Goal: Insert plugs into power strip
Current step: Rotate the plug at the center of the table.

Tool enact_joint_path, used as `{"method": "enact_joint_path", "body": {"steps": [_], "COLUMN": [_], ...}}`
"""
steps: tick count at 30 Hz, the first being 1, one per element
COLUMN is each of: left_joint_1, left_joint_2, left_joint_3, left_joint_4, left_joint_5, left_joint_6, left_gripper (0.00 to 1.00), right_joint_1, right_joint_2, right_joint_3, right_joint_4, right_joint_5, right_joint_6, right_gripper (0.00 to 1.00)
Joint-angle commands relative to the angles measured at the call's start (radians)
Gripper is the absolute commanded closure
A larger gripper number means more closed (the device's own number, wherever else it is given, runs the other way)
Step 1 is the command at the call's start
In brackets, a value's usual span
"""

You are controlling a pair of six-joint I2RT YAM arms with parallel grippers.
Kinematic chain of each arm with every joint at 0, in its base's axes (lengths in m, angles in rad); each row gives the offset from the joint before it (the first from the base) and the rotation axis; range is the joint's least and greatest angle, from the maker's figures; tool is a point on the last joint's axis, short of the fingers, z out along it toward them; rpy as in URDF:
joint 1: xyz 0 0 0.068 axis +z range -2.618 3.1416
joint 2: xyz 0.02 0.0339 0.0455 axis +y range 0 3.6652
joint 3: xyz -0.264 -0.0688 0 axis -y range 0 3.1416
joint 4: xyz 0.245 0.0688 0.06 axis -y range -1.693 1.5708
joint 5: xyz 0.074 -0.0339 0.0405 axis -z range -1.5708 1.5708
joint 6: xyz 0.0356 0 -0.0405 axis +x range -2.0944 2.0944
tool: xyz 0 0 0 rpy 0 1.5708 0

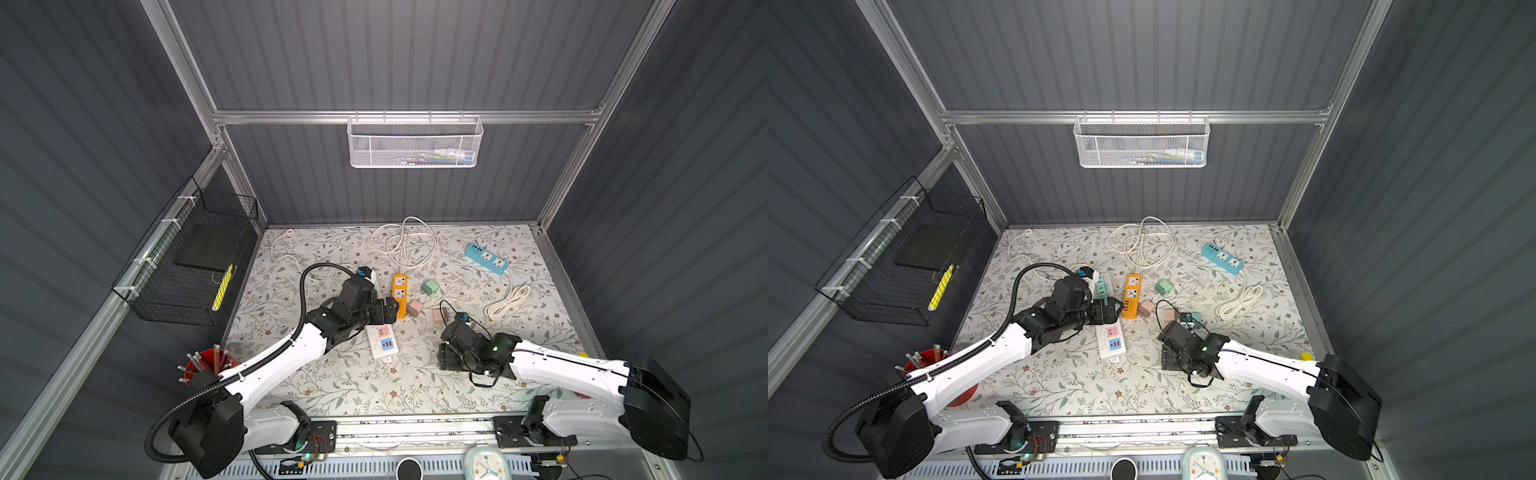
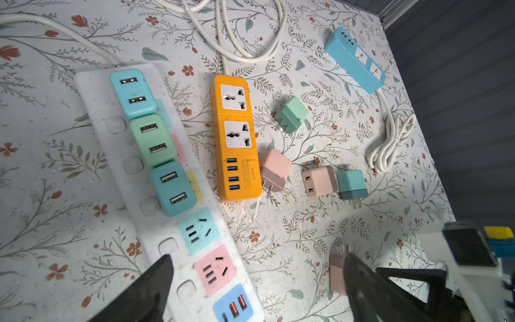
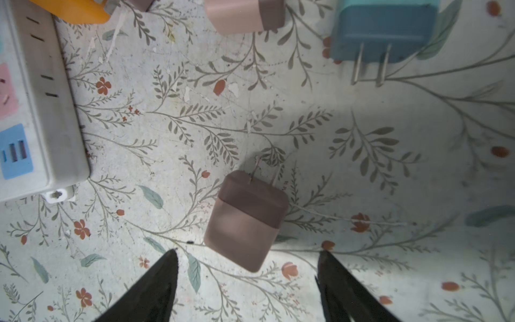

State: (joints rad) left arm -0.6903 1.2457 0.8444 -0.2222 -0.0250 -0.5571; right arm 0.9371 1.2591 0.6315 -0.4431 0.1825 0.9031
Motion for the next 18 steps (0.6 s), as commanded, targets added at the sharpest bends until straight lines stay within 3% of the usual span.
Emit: {"method": "enact_joint_path", "body": {"steps": [1,18], "left_joint_1": [0.003,0.003], "left_joint_2": [-0.023,-0.055], "left_joint_3": [0.027,0.034], "left_joint_4": [-0.015,-0.064], "left_joint_5": [-0.004,-0.030], "left_joint_6": [0.001,0.023], "left_gripper": [0.05,0.03], "right_joint_1": [0.005,0.008], "right_joint_2": [0.041,0.240], "right_joint_3": [0.026,0.167], "right_joint_4": [0.045,0.015], "right_joint_5": [0.021,0.035], "right_joint_6": [0.029,-0.098], "right_gripper": [0.22,0.39]}}
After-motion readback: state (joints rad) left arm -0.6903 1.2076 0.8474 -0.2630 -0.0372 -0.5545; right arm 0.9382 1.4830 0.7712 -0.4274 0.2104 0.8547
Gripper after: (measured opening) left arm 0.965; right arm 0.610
